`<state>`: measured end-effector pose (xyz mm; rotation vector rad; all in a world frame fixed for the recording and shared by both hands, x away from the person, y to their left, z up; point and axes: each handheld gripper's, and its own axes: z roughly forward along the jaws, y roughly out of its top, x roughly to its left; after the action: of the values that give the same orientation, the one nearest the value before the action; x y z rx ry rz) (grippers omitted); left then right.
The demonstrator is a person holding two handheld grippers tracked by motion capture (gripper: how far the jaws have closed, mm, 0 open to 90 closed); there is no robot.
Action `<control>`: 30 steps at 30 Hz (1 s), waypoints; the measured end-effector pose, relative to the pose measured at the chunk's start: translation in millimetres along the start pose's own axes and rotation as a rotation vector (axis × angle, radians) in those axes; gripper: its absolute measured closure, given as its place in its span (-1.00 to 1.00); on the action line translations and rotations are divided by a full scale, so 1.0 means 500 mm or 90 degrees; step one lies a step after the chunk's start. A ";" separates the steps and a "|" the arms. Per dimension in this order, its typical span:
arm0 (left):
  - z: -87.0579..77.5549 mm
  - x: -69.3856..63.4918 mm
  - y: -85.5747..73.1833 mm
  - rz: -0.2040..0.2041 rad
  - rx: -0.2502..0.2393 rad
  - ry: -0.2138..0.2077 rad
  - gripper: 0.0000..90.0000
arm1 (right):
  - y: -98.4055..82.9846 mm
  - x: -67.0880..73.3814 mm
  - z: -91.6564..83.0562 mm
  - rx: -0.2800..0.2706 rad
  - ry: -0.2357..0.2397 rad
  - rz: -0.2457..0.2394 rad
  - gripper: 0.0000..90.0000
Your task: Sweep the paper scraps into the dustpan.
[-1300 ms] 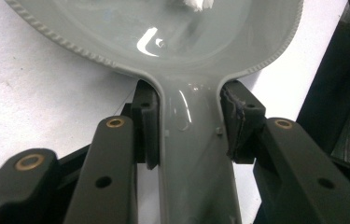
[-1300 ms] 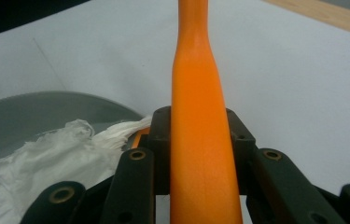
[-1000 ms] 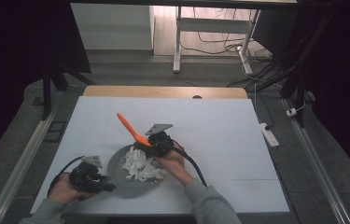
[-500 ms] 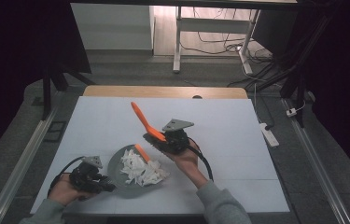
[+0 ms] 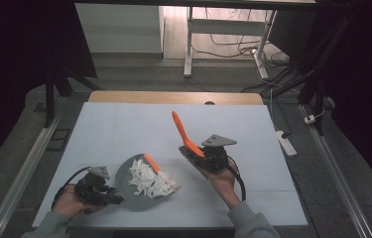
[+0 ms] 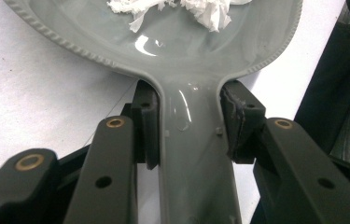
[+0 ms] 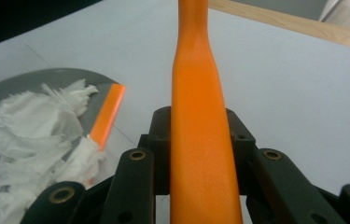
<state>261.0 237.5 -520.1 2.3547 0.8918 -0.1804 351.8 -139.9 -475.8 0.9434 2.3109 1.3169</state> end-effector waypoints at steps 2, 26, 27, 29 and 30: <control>0.000 -0.001 0.000 0.000 -0.001 -0.001 0.37 | -0.007 -0.005 -0.004 0.005 -0.010 0.004 0.55; 0.004 -0.014 0.003 0.004 0.002 -0.002 0.37 | -0.046 0.051 0.037 0.087 0.006 0.008 0.55; 0.004 -0.015 0.003 0.005 0.002 -0.002 0.37 | -0.045 0.055 0.038 0.087 0.008 0.007 0.55; 0.004 -0.015 0.003 0.004 0.002 -0.002 0.37 | -0.045 0.067 0.043 0.088 0.014 0.007 0.55; 0.004 -0.016 0.003 0.004 0.002 -0.002 0.37 | -0.044 0.073 0.045 0.089 0.017 0.006 0.55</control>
<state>256.3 230.8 -518.4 2.3597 0.8840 -0.1829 329.2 -108.4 -504.8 0.9853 2.4476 1.1911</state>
